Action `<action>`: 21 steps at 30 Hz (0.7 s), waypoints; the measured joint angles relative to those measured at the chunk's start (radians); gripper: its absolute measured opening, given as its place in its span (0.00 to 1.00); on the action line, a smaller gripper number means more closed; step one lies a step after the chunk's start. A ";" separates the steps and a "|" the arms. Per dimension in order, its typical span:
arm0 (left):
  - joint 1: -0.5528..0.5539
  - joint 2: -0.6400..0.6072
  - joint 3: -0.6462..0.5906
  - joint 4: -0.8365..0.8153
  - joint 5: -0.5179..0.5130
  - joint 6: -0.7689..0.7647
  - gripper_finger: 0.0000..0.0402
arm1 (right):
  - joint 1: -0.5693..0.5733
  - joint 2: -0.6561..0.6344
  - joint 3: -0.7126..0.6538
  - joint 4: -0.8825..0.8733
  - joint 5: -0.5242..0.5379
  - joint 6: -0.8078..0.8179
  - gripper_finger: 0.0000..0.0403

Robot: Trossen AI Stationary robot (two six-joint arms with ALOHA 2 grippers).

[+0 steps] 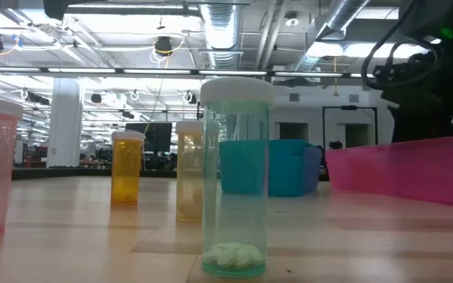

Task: Pick and place medicine bottles into bin by pill shape (circle, oval)
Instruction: Put the orange tablet bottle into the blue bin

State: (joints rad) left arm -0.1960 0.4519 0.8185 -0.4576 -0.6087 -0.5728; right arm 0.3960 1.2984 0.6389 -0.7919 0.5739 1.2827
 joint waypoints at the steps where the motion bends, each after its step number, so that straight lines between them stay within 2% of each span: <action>1: 0.000 0.000 0.000 0.000 0.000 0.000 0.78 | 0.000 -0.007 0.003 -0.008 0.000 -0.001 0.62; 10: 0.000 0.000 0.000 0.000 0.000 0.000 0.78 | -0.004 -0.101 0.097 -0.086 0.003 -0.100 0.62; 21: 0.000 0.000 0.000 0.002 0.000 0.000 0.78 | -0.094 -0.166 0.338 -0.136 0.003 -0.401 0.62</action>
State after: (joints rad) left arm -0.1962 0.4519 0.8185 -0.4559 -0.6086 -0.5728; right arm 0.3019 1.1322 0.9773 -0.9284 0.5774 0.8819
